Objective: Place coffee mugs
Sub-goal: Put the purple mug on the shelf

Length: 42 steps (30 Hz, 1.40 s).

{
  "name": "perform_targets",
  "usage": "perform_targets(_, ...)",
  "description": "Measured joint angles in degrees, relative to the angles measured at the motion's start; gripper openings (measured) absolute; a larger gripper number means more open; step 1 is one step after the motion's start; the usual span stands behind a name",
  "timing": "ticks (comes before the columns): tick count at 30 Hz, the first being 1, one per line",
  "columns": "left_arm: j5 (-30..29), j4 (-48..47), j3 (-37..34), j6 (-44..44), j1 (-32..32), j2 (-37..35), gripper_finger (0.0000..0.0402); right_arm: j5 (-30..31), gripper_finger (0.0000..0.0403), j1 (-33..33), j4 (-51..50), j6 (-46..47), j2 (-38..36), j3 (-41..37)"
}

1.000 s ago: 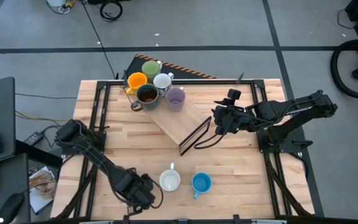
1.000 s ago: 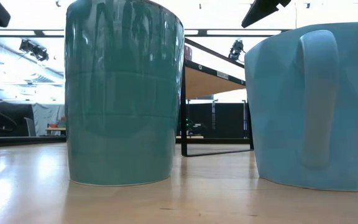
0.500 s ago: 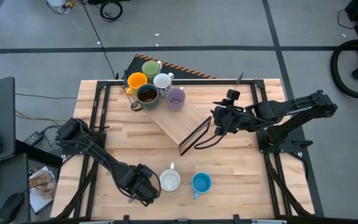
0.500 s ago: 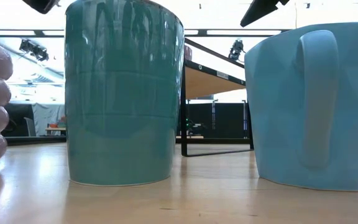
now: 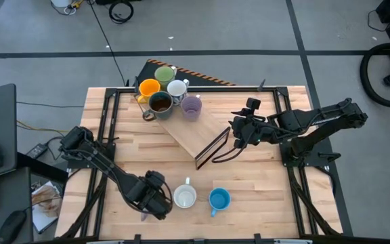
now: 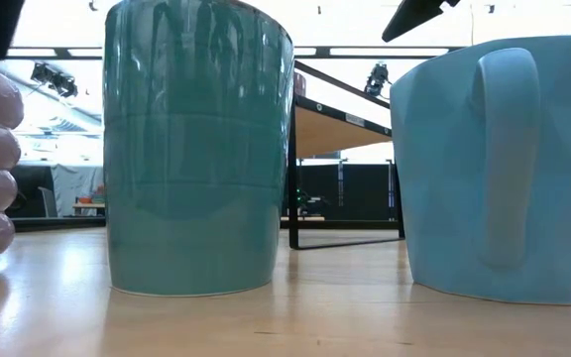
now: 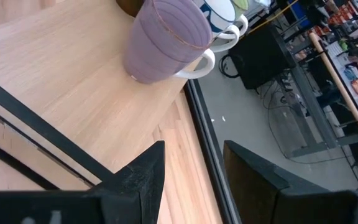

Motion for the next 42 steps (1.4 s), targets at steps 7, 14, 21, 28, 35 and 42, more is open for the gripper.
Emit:
perform_targets(7, -0.94, 1.68, -0.13, -2.01, 0.21, 0.07, 0.0164, -0.06, 0.0169, 0.0, -0.02, 0.0, 0.0, 0.01)
perform_targets(14, -0.57, 1.86, -0.16, -2.36, 0.07, 0.11, 0.015, -0.29, 0.0169, -0.02, -0.02, 0.0, 0.0, 0.01)
perform_targets(21, 1.0, 2.88, -0.23, -0.87, 0.07, 2.43, 0.0141, -0.42, 0.0169, -0.02, -0.03, 0.0, 0.0, 0.0)
perform_targets(28, 1.97, 3.03, -0.23, 1.48, 0.13, 4.35, 0.0141, -0.44, 0.0169, 0.0, 0.11, 0.0, 0.0, 0.0)
perform_targets(35, 0.95, 1.49, -0.23, 4.39, 0.17, 4.31, 0.0096, -0.44, 0.0169, 0.0, 0.49, -0.5, 0.0, 0.0)
perform_targets(42, 2.49, -3.08, -0.23, 15.39, 0.7, 4.31, 0.0029, -0.44, 0.0169, 0.0, 0.52, -0.55, 0.0, 0.0)
